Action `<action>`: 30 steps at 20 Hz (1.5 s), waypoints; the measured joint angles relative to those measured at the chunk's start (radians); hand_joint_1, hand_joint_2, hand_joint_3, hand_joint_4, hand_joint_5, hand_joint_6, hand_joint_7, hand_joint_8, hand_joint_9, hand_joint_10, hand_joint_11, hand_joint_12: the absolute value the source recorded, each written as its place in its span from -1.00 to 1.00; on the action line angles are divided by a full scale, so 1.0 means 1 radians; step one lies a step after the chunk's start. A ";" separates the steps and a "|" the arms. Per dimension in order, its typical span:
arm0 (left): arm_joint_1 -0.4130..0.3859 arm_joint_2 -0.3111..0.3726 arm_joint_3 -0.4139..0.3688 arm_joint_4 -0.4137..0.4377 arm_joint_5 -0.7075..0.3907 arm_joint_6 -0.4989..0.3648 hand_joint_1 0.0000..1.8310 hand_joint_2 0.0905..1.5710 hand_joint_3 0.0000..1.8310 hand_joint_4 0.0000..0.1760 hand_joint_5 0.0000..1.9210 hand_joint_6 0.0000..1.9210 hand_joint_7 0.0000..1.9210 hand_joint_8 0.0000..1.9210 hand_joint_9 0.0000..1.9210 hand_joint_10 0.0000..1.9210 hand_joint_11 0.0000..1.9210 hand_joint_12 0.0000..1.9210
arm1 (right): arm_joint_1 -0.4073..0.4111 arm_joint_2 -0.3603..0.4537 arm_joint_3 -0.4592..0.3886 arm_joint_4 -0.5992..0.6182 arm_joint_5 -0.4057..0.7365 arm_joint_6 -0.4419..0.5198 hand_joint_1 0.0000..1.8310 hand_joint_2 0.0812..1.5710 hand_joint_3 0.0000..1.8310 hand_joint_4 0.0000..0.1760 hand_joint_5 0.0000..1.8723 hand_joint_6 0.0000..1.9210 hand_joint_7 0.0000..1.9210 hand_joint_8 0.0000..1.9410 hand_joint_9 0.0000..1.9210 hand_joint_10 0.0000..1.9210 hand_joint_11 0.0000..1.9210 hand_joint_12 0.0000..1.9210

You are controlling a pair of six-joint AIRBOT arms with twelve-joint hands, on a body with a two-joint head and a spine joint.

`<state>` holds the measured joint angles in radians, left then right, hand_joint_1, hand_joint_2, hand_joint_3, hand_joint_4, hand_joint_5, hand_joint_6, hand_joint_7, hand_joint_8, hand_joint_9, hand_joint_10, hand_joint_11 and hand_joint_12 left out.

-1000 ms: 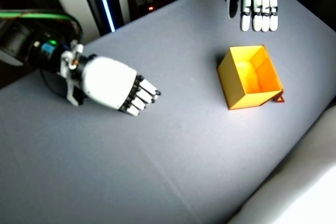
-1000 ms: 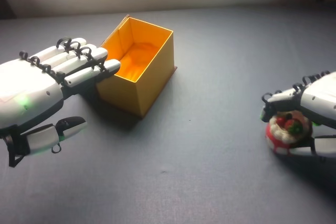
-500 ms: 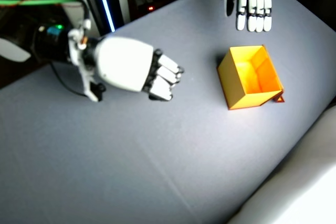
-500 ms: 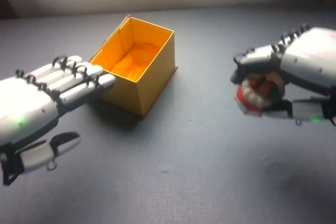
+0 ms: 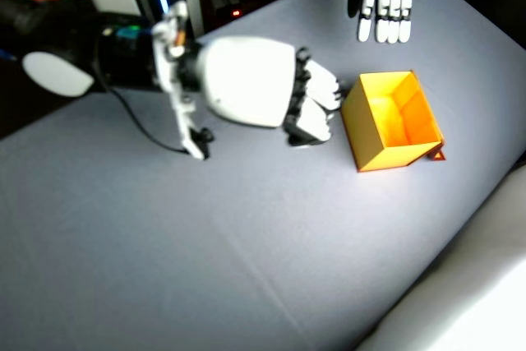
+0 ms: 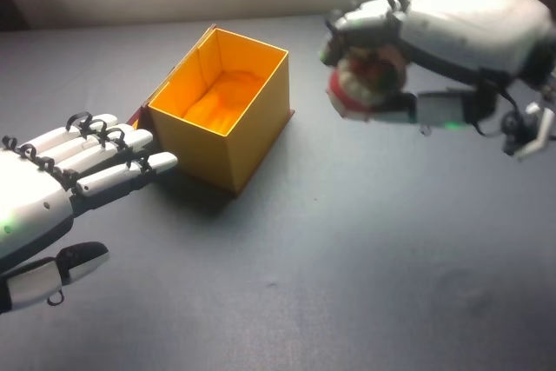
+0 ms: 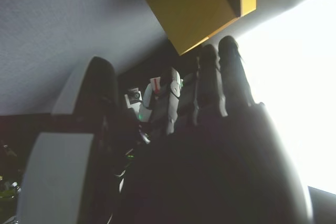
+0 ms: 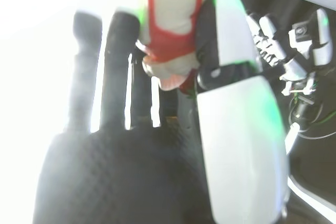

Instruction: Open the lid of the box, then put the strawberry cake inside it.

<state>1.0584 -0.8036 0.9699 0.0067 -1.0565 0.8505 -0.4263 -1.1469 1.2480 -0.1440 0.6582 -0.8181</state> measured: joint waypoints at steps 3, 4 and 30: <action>0.000 -0.006 0.002 0.008 0.001 -0.011 -0.21 0.81 -0.99 0.17 -0.93 -1.00 -1.00 -1.00 -1.00 -1.00 -1.00 -1.00 | 0.050 -0.046 0.045 -0.007 -0.034 0.000 0.21 0.56 -1.00 -1.00 -0.20 0.37 -0.03 0.98 0.23 1.00 0.39 1.00; 0.000 -0.012 0.004 0.005 0.001 -0.011 -0.21 0.82 -0.99 -0.01 -0.93 -1.00 -1.00 -1.00 -1.00 -1.00 -1.00 -1.00 | 0.061 -0.064 0.063 -0.016 -0.042 0.000 0.21 0.56 -1.00 -1.00 -0.20 0.38 -0.08 1.00 0.16 1.00 0.33 1.00; -0.034 -0.086 0.069 0.060 0.053 -0.068 -0.16 0.81 -1.00 0.08 -0.92 -1.00 -1.00 -1.00 -1.00 -1.00 -1.00 -1.00 | 0.187 -0.406 0.346 -0.032 -0.308 0.003 0.06 0.54 -1.00 -1.00 -0.50 -0.61 -0.79 -0.74 -0.87 -0.56 -0.97 0.31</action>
<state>1.0241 -0.8898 1.0386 0.0669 -1.0039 0.7830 -0.2394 -1.5524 1.5944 -0.1764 0.3500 -0.8150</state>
